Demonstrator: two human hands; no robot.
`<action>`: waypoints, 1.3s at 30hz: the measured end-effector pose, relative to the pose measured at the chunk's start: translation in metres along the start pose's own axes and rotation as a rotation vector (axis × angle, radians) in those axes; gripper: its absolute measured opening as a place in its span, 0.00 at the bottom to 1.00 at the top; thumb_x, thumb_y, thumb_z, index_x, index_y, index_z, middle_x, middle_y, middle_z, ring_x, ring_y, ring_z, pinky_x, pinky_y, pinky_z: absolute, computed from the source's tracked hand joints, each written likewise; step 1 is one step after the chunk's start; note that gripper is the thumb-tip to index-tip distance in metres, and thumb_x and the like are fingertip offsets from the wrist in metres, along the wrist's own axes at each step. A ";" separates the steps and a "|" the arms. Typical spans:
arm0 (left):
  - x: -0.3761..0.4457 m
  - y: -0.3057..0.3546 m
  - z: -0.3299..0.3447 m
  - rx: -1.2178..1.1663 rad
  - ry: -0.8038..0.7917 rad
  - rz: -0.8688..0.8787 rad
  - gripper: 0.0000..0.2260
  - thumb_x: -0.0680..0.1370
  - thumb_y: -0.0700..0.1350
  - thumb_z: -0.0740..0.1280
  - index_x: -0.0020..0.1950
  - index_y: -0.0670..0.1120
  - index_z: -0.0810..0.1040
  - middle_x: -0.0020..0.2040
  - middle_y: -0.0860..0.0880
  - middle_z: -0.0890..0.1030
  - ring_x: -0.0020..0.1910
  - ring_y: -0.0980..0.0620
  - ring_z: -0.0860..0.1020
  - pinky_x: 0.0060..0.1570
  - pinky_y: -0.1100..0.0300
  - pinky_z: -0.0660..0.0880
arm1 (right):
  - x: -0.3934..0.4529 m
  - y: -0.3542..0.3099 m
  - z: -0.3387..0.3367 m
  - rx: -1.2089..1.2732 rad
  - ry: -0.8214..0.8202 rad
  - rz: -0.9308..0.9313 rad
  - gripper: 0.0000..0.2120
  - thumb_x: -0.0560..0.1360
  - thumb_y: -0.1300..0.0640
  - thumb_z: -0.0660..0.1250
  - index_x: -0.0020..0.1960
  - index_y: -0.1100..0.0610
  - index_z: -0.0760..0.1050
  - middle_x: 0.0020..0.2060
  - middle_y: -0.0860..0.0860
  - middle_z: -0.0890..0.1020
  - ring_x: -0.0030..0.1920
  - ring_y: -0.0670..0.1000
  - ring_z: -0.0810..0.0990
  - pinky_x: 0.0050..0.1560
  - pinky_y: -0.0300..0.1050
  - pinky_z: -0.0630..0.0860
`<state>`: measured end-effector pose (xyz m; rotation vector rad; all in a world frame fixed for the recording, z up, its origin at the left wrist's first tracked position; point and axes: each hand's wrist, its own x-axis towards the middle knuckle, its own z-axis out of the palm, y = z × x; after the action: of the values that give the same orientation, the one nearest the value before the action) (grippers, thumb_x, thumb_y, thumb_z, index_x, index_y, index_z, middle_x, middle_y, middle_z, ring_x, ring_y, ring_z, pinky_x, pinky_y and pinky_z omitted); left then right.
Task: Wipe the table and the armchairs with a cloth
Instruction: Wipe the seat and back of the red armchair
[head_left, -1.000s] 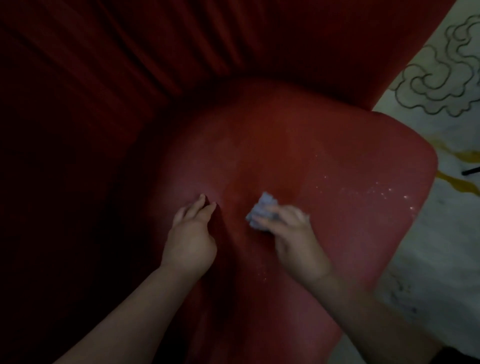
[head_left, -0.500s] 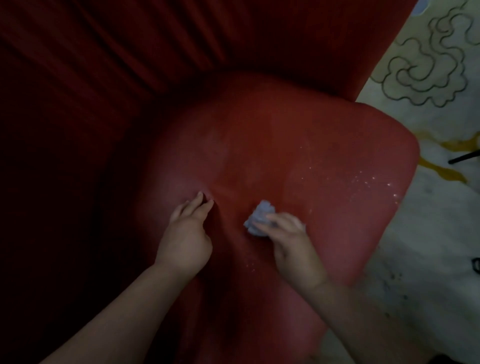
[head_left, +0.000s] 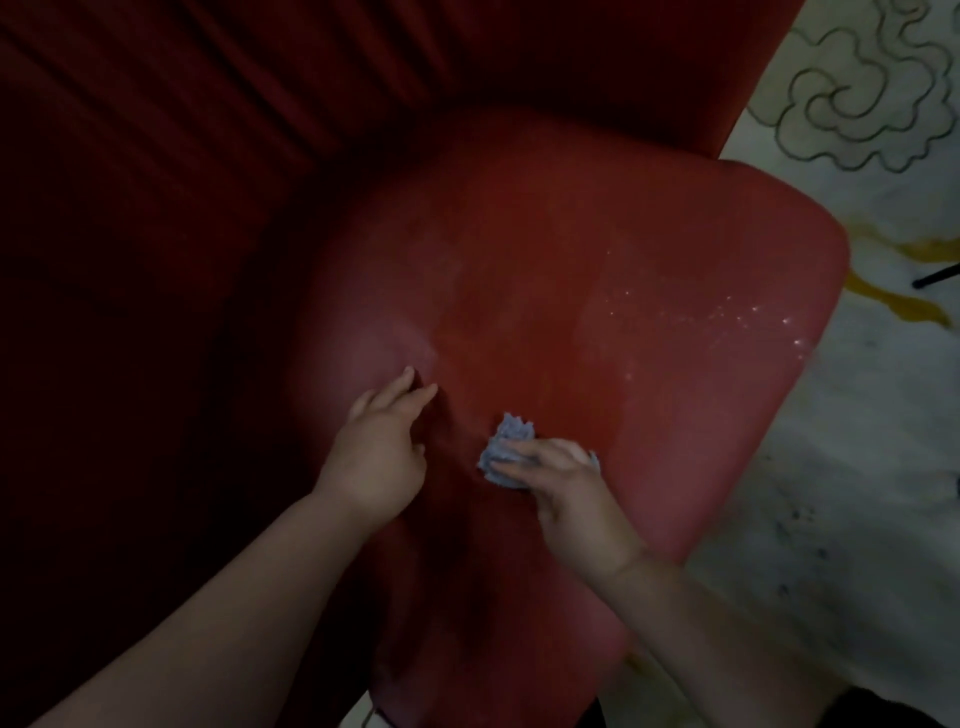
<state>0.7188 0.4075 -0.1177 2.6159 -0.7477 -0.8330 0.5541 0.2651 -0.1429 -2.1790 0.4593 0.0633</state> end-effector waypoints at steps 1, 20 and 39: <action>-0.004 -0.001 0.000 0.042 -0.018 -0.015 0.31 0.74 0.38 0.65 0.74 0.56 0.62 0.77 0.55 0.54 0.74 0.49 0.54 0.72 0.59 0.54 | 0.003 -0.001 -0.003 -0.003 0.002 0.002 0.23 0.70 0.75 0.63 0.57 0.54 0.81 0.58 0.49 0.79 0.57 0.56 0.75 0.64 0.41 0.64; -0.018 -0.008 0.001 0.163 -0.103 -0.037 0.33 0.73 0.38 0.62 0.76 0.56 0.59 0.78 0.50 0.51 0.73 0.45 0.57 0.69 0.60 0.57 | 0.011 -0.022 -0.005 -0.036 0.012 -0.040 0.21 0.67 0.74 0.61 0.53 0.57 0.83 0.54 0.52 0.82 0.55 0.53 0.75 0.61 0.26 0.56; -0.008 0.022 0.015 0.121 0.019 0.063 0.29 0.74 0.38 0.62 0.74 0.55 0.64 0.77 0.54 0.57 0.71 0.50 0.57 0.69 0.58 0.59 | 0.049 0.018 -0.031 -0.255 -0.045 -0.193 0.15 0.72 0.64 0.62 0.54 0.57 0.82 0.61 0.55 0.78 0.58 0.60 0.75 0.62 0.54 0.67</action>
<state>0.6953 0.3924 -0.1170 2.6859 -0.8974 -0.7660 0.5895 0.2161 -0.1477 -2.4563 0.2226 0.0675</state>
